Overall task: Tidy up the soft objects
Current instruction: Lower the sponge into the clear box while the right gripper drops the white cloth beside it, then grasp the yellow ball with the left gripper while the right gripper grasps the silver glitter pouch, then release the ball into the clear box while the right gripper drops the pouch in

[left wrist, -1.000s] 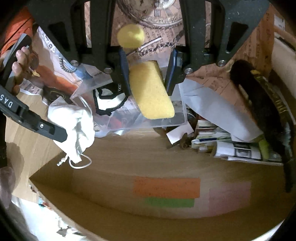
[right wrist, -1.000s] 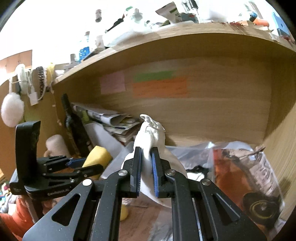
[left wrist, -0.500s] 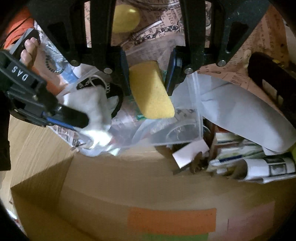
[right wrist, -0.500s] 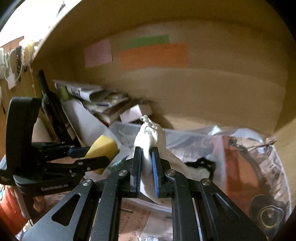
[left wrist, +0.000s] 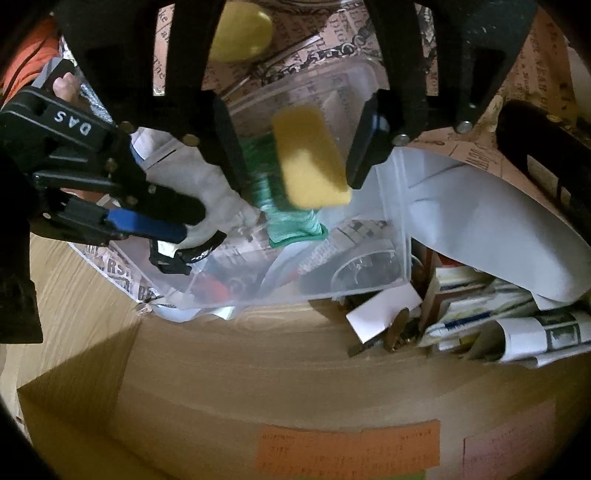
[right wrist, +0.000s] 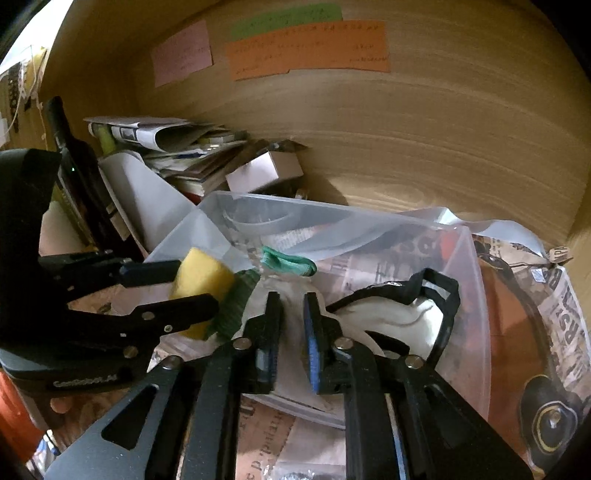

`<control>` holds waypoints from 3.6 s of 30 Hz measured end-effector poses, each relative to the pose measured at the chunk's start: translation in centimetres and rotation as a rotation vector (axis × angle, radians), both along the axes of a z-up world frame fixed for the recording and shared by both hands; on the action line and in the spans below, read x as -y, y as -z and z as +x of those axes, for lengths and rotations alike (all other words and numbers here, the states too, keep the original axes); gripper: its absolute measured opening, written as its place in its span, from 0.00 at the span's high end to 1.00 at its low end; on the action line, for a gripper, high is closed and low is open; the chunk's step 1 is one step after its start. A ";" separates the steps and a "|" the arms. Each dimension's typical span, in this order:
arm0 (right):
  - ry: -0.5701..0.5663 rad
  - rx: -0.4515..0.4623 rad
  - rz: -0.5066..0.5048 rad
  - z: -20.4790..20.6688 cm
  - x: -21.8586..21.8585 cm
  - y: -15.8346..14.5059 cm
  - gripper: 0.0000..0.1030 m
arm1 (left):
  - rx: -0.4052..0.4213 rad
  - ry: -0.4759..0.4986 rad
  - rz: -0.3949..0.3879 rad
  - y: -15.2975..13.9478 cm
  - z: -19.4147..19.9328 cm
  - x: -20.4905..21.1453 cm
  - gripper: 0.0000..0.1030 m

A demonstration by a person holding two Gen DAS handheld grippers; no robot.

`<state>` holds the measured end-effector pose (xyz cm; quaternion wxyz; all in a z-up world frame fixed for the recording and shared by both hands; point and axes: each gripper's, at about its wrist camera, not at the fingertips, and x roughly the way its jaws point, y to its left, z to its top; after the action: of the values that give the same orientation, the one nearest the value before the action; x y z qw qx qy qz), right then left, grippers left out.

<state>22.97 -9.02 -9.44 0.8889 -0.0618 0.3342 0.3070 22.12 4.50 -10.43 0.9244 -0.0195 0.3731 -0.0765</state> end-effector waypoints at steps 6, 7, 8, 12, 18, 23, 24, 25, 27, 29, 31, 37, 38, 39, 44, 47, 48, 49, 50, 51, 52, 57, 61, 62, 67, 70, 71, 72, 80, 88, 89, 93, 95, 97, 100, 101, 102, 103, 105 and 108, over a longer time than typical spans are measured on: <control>0.024 0.053 0.010 -1.2 0.8 -1.4 0.48 | 0.053 -0.005 -0.006 -1.6 -1.7 0.1 0.34; 0.027 0.067 0.014 -1.6 1.1 -1.9 0.45 | 0.071 -0.008 -0.006 -2.1 -2.2 0.2 0.31; 0.032 0.084 0.019 -2.0 1.4 -2.4 0.40 | 0.087 -0.011 -0.006 -2.5 -2.5 0.2 0.27; 0.057 0.149 0.041 -3.6 2.6 -4.1 0.29 | 0.147 -0.017 0.001 -3.9 -4.3 0.4 0.15; 0.111 0.235 0.072 -6.2 5.0 -6.5 0.10 | 0.208 -0.034 0.000 -5.4 -7.0 0.6 0.03; 0.143 0.259 0.065 -7.9 6.8 -6.8 0.00 | 0.206 -0.038 -0.016 -5.4 -8.7 0.3 0.00; 0.146 0.254 0.059 -8.2 7.1 -6.5 0.00 | 0.200 -0.040 -0.014 -5.3 -9.0 0.3 0.00; 0.150 0.245 0.052 -8.4 7.3 -6.2 0.00 | 0.193 -0.041 -0.010 -5.1 -9.2 0.4 0.00; 0.153 0.216 0.031 -8.9 7.9 -5.4 0.00 | 0.176 -0.044 0.002 -4.6 -9.6 0.4 0.00; 0.150 0.181 0.005 -9.2 8.3 -4.3 0.00 | 0.154 -0.043 0.012 -3.8 -9.9 0.6 0.00; 0.156 0.147 -0.020 -9.4 8.6 -3.0 0.00 | 0.121 -0.040 0.021 -2.7 -10.2 0.8 0.00; 0.161 0.017 -0.026 -9.2 9.0 0.9 0.00 | 0.030 -0.040 0.031 0.4 -10.4 0.9 0.00; 0.154 -0.009 -0.018 -9.1 9.0 1.3 0.02 | 0.016 -0.041 0.027 0.7 -10.5 0.9 0.00; 0.144 -0.034 -0.010 -9.1 8.9 1.8 0.03 | 0.001 -0.038 0.018 1.1 -10.5 0.9 0.00; 0.105 -0.134 0.006 -8.9 8.9 3.6 0.27 | -0.046 -0.039 0.000 2.8 -9.9 1.2 0.00; 0.105 -0.179 0.016 -8.8 9.0 4.2 0.41 | -0.066 -0.038 -0.015 3.6 -9.2 1.8 0.04; 0.100 -0.194 0.016 -8.8 8.9 4.4 0.45 | -0.070 -0.035 -0.020 3.8 -9.1 2.0 0.12; 0.094 -0.205 0.018 -8.8 8.9 4.6 0.54 | -0.080 -0.027 -0.022 3.9 -8.9 2.2 0.16; 0.088 -0.212 0.021 -8.9 8.9 4.7 0.58 | -0.089 -0.018 -0.025 4.1 -8.7 2.3 0.23; 0.084 -0.210 0.017 -8.9 8.8 4.7 0.59 | -0.101 -0.004 -0.031 4.2 -8.5 2.5 0.27; 0.083 -0.203 0.017 -9.1 8.8 4.7 0.62 | -0.106 0.009 -0.042 4.3 -8.5 2.6 0.30; 0.082 -0.160 0.039 -9.3 9.0 4.1 0.74 | -0.106 0.057 -0.046 4.2 -8.5 3.3 0.59; 0.088 -0.120 0.049 -9.4 9.1 3.2 0.75 | -0.082 0.065 -0.033 3.7 -8.9 3.5 0.61; 0.088 -0.110 0.053 -9.5 9.2 2.9 0.75 | -0.070 0.065 -0.027 3.4 -9.1 3.6 0.61; 0.089 -0.046 0.064 -9.7 9.2 1.0 0.75 | -0.004 0.056 -0.031 1.3 -9.5 3.4 0.61; 0.093 0.002 0.076 -9.6 9.5 -0.4 0.75 | 0.043 0.045 -0.042 -0.4 -9.8 3.0 0.61; 0.096 0.015 0.082 -9.6 9.7 -0.9 0.75 | 0.056 0.042 -0.046 -0.8 -9.9 3.0 0.61; 0.099 0.025 0.093 -9.5 9.9 -1.4 0.75 | 0.076 0.040 -0.053 -1.5 -9.8 2.8 0.61; 0.125 0.115 0.154 -9.1 10.8 -4.4 0.75 | 0.159 0.018 -0.051 -4.3 -9.4 2.7 0.61; 0.159 0.164 0.170 -6.3 10.9 -5.3 0.75 | 0.157 -0.001 -0.059 -4.5 -6.5 2.4 0.61; 0.160 0.162 0.171 -5.8 10.8 -5.3 0.75 | 0.149 -0.002 -0.063 -4.4 -6.0 2.3 0.61; 0.157 0.153 0.154 -3.9 10.1 -5.0 0.75 | 0.109 -0.009 -0.065 -3.2 -3.9 2.3 0.61; 0.151 0.145 0.140 -2.9 9.6 -4.7 0.75 | 0.082 -0.011 -0.059 -2.3 -2.8 2.3 0.61; 0.143 0.131 0.126 -2.0 9.1 -4.3 0.75 | 0.050 -0.009 -0.063 -1.4 -1.9 2.4 0.61; 0.136 0.107 0.095 -0.8 8.2 -3.2 0.75 | 0.016 -0.009 -0.067 -0.4 -0.9 2.5 0.61; 0.132 0.097 0.086 -0.4 7.9 -2.8 0.75 | 0.010 -0.011 -0.064 -0.2 -0.7 2.6 0.61; 0.131 0.097 0.078 -0.1 7.6 -2.4 0.75 | 0.005 -0.012 -0.062 0.0 -0.5 2.6 0.61; 0.129 0.089 0.070 0.2 7.5 -2.1 0.75 | 0.000 -0.010 -0.062 0.1 -0.3 2.6 0.61; 0.123 0.068 0.054 0.7 7.1 -1.2 0.75 | -0.007 -0.007 -0.058 0.4 0.0 2.6 0.61; 0.116 0.047 0.034 1.1 6.7 -0.5 0.75 | -0.011 -0.006 -0.039 0.6 0.2 2.8 0.59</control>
<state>24.11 -15.70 -8.93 0.9138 -0.0343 0.3108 0.2591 22.36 1.74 -11.06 0.9221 -0.0390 0.3765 -0.0809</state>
